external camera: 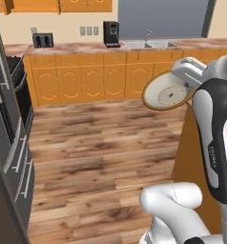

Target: Take the smaller bowl and place it next to the appetizer plate on the dining counter , and place the larger bowl next to the plate with cooked food.

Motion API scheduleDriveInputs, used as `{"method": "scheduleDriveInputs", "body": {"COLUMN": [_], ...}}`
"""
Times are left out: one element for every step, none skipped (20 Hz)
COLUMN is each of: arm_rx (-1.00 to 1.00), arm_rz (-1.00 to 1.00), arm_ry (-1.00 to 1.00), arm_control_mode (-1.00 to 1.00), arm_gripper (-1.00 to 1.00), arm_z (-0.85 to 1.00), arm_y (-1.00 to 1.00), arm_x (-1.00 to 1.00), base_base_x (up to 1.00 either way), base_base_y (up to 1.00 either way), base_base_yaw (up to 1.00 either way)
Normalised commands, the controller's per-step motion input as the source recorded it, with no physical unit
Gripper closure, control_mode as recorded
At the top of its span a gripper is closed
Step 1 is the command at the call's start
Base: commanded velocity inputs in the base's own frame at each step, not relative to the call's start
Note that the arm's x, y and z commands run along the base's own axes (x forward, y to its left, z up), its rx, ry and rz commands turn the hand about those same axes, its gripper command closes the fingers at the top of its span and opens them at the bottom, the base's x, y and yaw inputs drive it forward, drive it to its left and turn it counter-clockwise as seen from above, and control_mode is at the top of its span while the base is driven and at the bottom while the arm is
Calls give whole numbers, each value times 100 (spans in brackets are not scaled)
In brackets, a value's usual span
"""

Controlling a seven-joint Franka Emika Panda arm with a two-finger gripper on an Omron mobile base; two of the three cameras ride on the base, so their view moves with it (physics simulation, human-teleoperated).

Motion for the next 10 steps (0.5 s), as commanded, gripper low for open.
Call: {"method": "scheduleDriveInputs", "body": {"arm_rx": [0,0,0,0,0,0,0,0,0,0], "arm_rz": [0,0,0,0,0,0,0,0,0,0], "arm_ry": [0,0,0,0,0,0,0,0,0,0], "arm_control_mode": [100,100,100,100,100,100,100,100,100,100], "arm_gripper": [100,100,100,100,100,100,100,100,100,100], "arm_z": [0,0,0,0,0,0,0,0,0,0], "arm_y": [0,0,0,0,0,0,0,0,0,0], "arm_x": [0,0,0,0,0,0,0,0,0,0], "base_base_x": [-100,-100,-100,-100,-100,-100,-94,-82,-51,-23], "base_base_y": [-37,-44,-46,-49,-49,-49,-47,-46,-54,-69], "base_base_yaw": [-2,-3,-3,-3,-3,-2,-2,-1,-1,-1]}}
